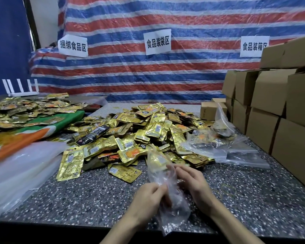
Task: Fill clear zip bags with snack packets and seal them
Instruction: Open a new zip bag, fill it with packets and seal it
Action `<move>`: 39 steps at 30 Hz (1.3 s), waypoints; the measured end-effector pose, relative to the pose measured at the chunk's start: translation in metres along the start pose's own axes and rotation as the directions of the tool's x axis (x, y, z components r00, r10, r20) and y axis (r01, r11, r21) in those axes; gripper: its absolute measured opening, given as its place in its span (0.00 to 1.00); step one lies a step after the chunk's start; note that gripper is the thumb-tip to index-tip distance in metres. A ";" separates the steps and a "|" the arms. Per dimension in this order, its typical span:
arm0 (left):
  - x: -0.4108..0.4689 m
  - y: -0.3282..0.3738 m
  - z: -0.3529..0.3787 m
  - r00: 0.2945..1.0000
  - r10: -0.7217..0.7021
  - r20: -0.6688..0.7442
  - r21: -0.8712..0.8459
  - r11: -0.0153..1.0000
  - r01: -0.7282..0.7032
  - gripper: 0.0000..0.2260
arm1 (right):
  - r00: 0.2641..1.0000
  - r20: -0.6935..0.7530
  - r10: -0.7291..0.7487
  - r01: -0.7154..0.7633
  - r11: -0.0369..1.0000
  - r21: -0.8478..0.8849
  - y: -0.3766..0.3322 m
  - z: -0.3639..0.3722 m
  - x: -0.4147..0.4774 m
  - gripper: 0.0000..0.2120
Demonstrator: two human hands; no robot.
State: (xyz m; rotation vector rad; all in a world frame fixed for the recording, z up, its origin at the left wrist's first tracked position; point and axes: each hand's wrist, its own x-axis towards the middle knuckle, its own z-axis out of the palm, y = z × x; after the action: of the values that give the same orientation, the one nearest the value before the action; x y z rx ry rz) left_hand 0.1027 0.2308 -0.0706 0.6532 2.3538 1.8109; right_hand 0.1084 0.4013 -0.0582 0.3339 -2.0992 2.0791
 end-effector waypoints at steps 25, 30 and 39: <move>-0.047 0.080 -0.071 0.998 -0.067 0.012 -0.023 0.997 0.067 0.12 | 0.859 0.490 -0.145 0.490 0.508 -0.708 -0.113 -0.010 -0.056 0.09; -0.031 0.086 -0.095 0.991 -0.127 -0.045 0.094 0.987 0.130 0.16 | 0.857 0.346 -0.382 0.514 0.573 -0.638 -0.135 -0.020 -0.048 0.02; 0.016 0.077 -0.108 0.928 -0.332 0.168 -0.021 0.940 0.340 0.15 | 0.855 0.474 -0.211 0.483 0.656 -0.580 -0.104 -0.014 -0.026 0.04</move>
State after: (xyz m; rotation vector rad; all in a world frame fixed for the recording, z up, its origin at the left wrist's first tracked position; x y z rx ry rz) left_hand 0.0731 0.1561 0.0360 0.3465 2.1485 1.5968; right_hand 0.1616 0.4156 0.0354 0.9798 -2.5574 0.9523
